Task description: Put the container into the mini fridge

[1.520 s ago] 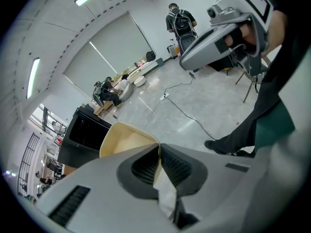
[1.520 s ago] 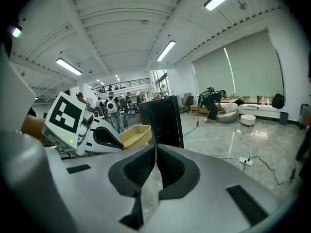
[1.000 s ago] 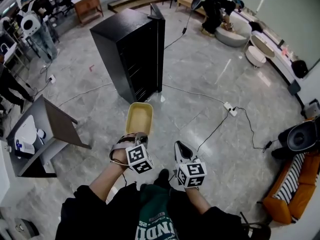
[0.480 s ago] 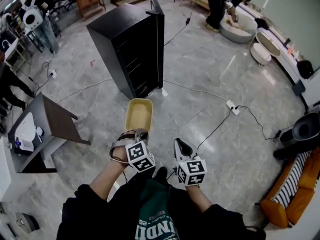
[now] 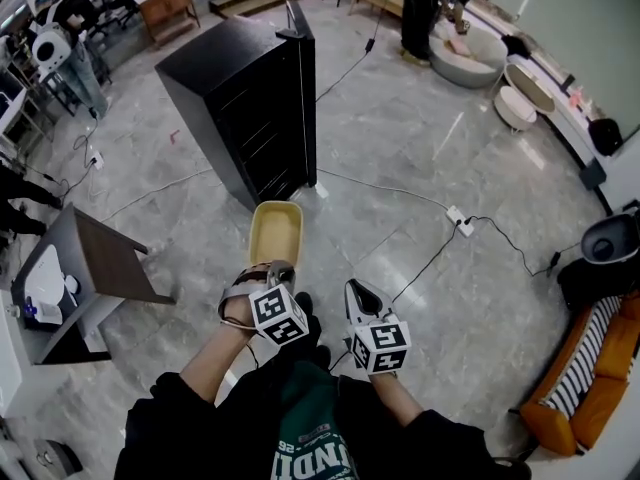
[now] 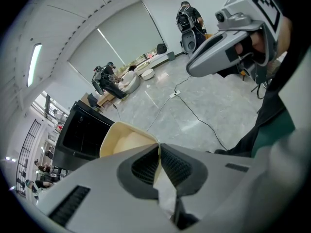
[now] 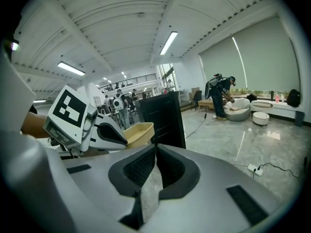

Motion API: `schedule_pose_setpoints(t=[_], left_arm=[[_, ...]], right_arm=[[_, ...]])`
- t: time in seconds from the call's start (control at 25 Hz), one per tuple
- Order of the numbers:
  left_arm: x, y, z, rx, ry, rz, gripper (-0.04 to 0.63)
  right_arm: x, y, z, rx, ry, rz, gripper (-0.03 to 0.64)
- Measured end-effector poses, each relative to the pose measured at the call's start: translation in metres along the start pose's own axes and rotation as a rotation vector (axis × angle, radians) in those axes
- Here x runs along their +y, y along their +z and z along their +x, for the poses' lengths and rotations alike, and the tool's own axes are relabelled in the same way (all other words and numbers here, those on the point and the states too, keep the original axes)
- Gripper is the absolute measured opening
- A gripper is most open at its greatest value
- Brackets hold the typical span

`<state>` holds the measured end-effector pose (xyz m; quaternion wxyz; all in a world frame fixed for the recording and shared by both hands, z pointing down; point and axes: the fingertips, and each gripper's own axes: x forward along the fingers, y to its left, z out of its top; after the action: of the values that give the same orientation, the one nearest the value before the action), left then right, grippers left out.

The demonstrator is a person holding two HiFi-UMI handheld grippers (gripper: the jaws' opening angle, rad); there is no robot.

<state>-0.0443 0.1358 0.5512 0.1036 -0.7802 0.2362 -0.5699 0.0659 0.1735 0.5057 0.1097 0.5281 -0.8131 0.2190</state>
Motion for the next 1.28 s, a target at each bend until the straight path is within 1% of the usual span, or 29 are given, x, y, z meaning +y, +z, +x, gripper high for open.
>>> schedule_pose_setpoints(t=[0.2, 0.48, 0.8, 1.04, 1.28], left_arm=[[0.03, 0.007, 0.023, -0.015, -0.007, 0.002, 0.022], [0.085, 0.007, 0.057, -0.022, -0.021, -0.009, 0.021], [0.148, -0.009, 0.088, -0.028, -0.026, -0.021, 0.021], [0.172, -0.019, 0.11, -0.019, -0.044, -0.027, 0.021], [0.188, -0.014, 0.131, -0.01, -0.062, -0.037, 0.022]], right_arm=[[-0.018, 0.014, 0.03, 0.009, -0.014, -0.001, 0.035], [-0.034, 0.048, 0.087, 0.016, -0.022, -0.015, 0.035], [-0.031, 0.079, 0.159, 0.04, -0.003, -0.029, 0.037], [-0.032, 0.086, 0.19, 0.066, 0.003, -0.031, 0.035], [-0.053, 0.092, 0.208, 0.08, -0.004, -0.02, 0.035]])
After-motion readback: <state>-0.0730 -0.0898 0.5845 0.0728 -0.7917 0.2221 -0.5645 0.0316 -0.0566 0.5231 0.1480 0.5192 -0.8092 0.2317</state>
